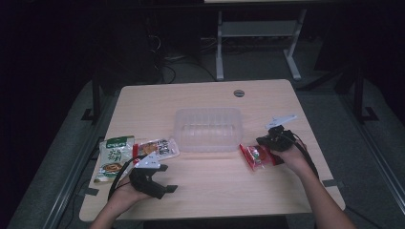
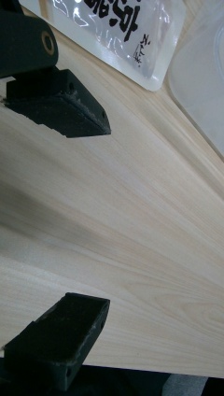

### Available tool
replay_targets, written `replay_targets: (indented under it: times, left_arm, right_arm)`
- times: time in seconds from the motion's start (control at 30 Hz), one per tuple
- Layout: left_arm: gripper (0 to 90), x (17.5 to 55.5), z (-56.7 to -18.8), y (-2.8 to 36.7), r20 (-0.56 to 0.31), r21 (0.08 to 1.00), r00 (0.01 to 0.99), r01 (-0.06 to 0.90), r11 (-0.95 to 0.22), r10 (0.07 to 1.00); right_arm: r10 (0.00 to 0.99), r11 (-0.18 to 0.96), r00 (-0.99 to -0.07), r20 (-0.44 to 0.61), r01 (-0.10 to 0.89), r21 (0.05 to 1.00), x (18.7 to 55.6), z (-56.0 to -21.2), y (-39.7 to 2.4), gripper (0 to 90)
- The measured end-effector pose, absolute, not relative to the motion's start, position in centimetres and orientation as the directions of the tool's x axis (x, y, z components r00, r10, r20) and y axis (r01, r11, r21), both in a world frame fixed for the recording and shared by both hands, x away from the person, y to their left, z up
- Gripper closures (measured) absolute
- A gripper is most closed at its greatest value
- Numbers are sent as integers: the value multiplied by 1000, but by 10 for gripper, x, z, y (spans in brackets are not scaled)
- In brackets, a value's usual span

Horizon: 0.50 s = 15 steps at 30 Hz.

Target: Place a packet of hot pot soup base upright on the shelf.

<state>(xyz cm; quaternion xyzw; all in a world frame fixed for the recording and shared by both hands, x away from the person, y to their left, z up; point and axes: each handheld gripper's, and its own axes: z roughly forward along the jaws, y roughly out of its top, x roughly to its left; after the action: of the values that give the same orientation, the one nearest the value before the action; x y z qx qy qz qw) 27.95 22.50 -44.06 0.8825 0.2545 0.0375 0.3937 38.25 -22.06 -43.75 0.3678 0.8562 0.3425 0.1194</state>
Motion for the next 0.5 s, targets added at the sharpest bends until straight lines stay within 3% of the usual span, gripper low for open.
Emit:
replay_targets:
  times: [0.17,0.5]
  left_arm:
    - [136,279,-442,225,-138,711,871,419,-564,472]
    - [137,277,-443,225,-145,707,872,422,-568,467]
  right_arm:
    - [687,529,-725,50,547,648,393,-446,-207,899]
    - [614,575,-783,102,533,621,379,-449,-202,898]
